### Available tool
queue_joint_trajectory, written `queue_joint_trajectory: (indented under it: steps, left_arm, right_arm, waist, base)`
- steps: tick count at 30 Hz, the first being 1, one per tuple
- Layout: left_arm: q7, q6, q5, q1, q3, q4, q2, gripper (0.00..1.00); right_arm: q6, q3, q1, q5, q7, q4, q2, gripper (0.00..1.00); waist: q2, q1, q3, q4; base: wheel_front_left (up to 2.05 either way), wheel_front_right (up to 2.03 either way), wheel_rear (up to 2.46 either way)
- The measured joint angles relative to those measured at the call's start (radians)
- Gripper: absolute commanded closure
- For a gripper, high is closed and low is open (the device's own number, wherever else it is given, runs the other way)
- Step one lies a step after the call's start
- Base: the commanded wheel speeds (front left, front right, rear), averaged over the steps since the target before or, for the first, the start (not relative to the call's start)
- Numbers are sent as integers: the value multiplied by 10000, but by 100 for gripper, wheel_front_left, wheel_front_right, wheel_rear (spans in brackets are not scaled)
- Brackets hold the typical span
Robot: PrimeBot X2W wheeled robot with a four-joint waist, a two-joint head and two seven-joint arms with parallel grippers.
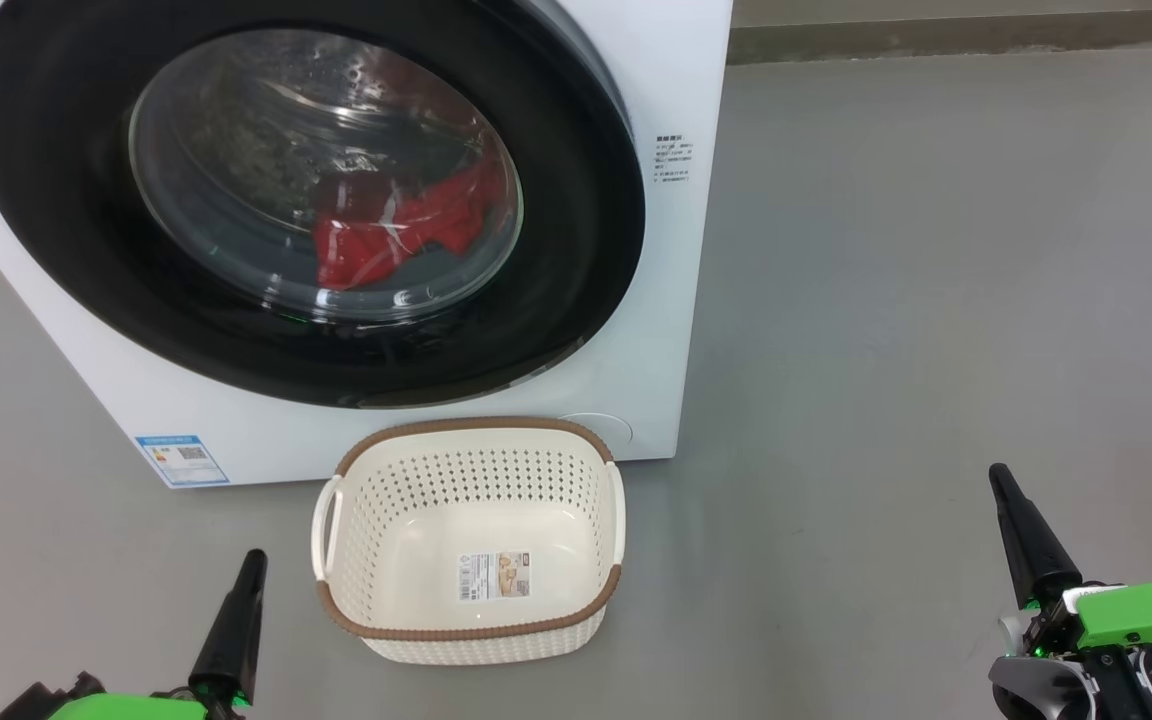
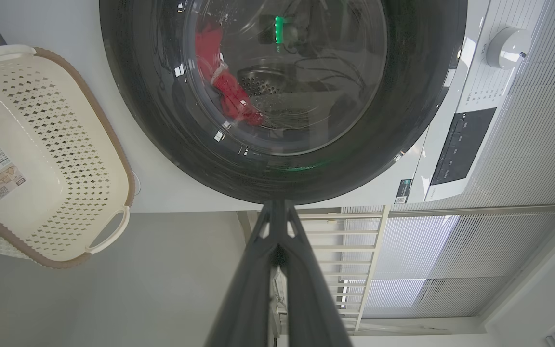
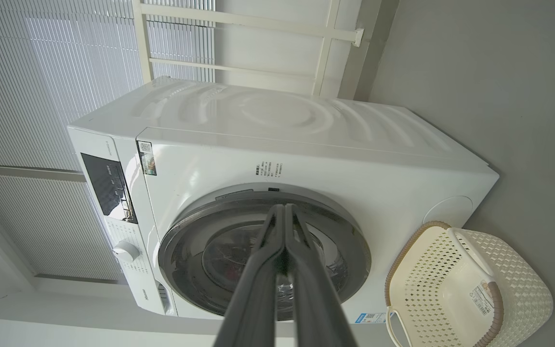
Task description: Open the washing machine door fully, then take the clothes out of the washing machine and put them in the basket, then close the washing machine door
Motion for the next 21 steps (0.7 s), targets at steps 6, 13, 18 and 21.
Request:
queue_joint_trajectory:
  steps: [6, 13, 18, 21]
  left_arm:
    - [0, 0, 0, 0, 0, 0, 0, 100]
    - [-2, 12, 2, 312, -104, 504, -105, 0]
    - [-48, 13, 2, 466, -211, 713, -192, 0]
    - [-121, 13, 4, 464, -282, 723, -190, 0]
  right_arm:
    - [0, 0, 0, 0, 0, 0, 0, 100]
    - [2, 84, 337, 4, -13, 545, 188, 0]
    - [2, 136, 566, 4, -77, 736, 247, 0]
    - [2, 165, 567, 2, -121, 732, 247, 0]
  waist:
    - [0, -1, 0, 0]
    - [0, -1, 2, -1]
    - [0, 1, 20, -8]
    - [0, 7, -10, -19]
  base:
    - [0, 0, 0]
    - [0, 0, 0]
    - [0, 0, 0]
    - [0, 0, 0]
